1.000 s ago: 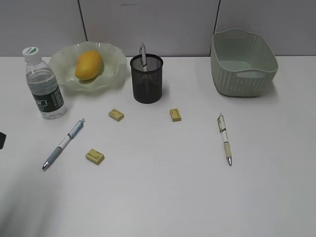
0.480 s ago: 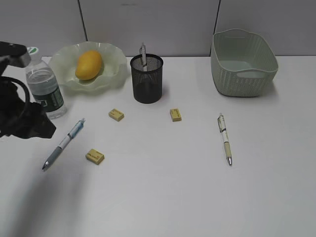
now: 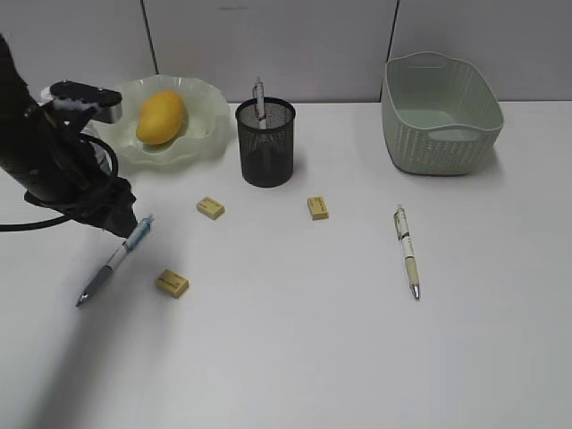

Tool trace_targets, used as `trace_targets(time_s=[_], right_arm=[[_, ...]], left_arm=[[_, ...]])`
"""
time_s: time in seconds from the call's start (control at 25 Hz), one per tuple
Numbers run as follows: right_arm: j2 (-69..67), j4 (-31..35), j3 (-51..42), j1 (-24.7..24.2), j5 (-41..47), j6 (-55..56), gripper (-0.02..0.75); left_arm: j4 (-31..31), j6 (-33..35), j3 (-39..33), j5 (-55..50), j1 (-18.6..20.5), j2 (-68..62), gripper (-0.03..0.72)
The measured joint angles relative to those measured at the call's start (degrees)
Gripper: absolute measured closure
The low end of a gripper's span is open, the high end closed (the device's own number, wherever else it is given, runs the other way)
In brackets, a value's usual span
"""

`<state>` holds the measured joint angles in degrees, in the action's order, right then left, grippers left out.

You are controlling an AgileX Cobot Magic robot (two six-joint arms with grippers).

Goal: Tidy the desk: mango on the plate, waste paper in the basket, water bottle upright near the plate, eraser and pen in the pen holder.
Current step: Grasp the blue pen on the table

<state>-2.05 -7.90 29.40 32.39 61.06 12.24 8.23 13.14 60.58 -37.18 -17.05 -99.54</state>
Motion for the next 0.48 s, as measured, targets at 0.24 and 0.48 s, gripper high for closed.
trace_targets(time_s=[0.24, 0.48], right_arm=[[0.0, 0.0, 0.0, 0.0, 0.0, 0.0, 0.260], [0.0, 0.0, 0.0, 0.0, 0.0, 0.0, 0.260]], left_arm=[[-2.6, -0.9, 6.1, -4.4, 0.0, -8.0, 0.179], [-4.6, -5.5, 10.0, -7.3, 0.0, -13.9, 0.179]])
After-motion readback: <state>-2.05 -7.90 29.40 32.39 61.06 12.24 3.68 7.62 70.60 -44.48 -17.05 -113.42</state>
